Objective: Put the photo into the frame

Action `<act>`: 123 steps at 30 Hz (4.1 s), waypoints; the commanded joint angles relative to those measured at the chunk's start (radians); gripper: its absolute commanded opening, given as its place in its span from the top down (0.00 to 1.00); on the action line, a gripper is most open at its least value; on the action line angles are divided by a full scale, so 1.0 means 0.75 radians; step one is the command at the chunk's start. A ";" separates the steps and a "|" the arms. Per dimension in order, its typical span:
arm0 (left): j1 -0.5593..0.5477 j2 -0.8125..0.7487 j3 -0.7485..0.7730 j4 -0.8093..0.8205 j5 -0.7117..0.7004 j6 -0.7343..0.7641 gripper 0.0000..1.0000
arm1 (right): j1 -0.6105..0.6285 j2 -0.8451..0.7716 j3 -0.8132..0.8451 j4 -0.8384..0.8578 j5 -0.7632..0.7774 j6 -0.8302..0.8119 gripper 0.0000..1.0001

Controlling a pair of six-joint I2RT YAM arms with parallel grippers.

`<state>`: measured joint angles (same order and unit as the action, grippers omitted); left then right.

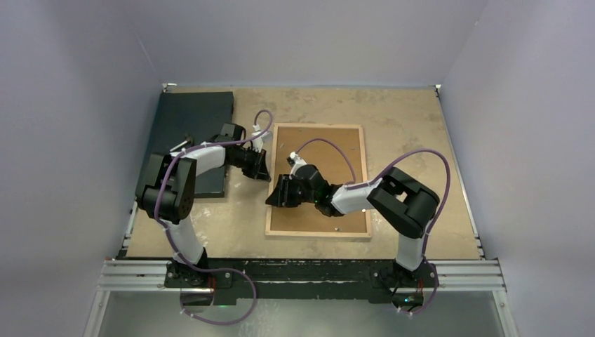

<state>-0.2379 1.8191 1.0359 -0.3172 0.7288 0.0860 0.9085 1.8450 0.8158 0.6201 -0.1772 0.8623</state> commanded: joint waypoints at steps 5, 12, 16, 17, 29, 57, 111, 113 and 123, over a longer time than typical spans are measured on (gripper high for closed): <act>-0.016 0.010 -0.005 0.061 -0.035 0.003 1.00 | 0.006 0.012 0.038 -0.005 -0.083 -0.057 0.58; -0.015 0.004 0.009 0.043 -0.042 0.011 1.00 | -0.012 -0.078 0.088 -0.132 -0.038 -0.115 0.56; -0.009 -0.006 0.034 0.021 -0.056 0.018 1.00 | -0.050 -0.168 0.122 -0.203 0.006 -0.173 0.50; -0.007 -0.008 0.037 0.022 -0.057 0.018 1.00 | -0.053 -0.199 0.117 -0.217 0.020 -0.186 0.49; -0.006 -0.001 0.014 0.024 -0.043 0.020 1.00 | 0.004 -0.186 -0.140 0.000 -0.013 -0.046 0.49; -0.006 -0.012 -0.001 0.026 -0.043 0.028 1.00 | 0.059 -0.027 -0.059 0.094 0.060 0.033 0.53; 0.098 0.334 0.349 0.231 0.028 -0.379 0.95 | -0.459 0.371 0.688 -0.135 -0.095 -0.076 0.30; 0.098 0.330 0.340 0.239 0.026 -0.379 0.96 | -0.455 0.400 0.707 -0.125 -0.102 -0.062 0.30; 0.098 0.320 0.322 0.248 0.015 -0.375 0.98 | -0.429 0.476 0.764 -0.117 -0.111 -0.025 0.31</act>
<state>-0.1593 2.0754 1.3079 -0.1379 0.7555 -0.2012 0.5758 2.1921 1.3575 0.5190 -0.2386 0.8280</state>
